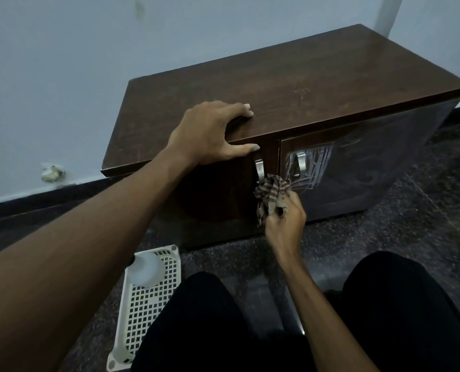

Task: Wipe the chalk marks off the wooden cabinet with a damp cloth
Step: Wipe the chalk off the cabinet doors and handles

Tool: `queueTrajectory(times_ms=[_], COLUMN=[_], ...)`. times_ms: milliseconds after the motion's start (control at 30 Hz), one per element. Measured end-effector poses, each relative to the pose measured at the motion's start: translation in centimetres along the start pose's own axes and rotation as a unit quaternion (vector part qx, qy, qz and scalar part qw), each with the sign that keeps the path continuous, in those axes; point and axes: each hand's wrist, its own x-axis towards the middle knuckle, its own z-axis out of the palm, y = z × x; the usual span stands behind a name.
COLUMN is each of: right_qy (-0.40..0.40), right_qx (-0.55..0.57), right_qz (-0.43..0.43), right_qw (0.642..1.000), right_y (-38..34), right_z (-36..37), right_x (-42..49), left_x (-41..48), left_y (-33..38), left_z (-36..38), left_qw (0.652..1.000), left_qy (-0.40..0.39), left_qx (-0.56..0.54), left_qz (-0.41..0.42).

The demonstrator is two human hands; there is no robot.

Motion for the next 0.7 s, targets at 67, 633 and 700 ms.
queueTrajectory(times_ms=[67, 633, 700], right_qy=[0.023, -0.067, -0.088], right_qx=[0.048, 0.015, 0.016], right_qz=[0.006, -0.022, -0.011], right_qw=[0.999, 0.997, 0.996], right_y=[-2.0, -3.8, -4.0], right_z=[-0.1, -1.8, -2.3], right_x=[0.5, 1.5, 2.1], left_x=[0.0, 0.0, 0.0], left_y=[0.0, 0.3, 0.4], left_z=[0.0, -0.2, -0.2], left_qw=[1.000, 1.000, 1.000], left_qy=[0.000, -0.004, -0.005], left_qx=[0.000, 0.011, 0.012], left_qz=[-0.001, 0.000, -0.002])
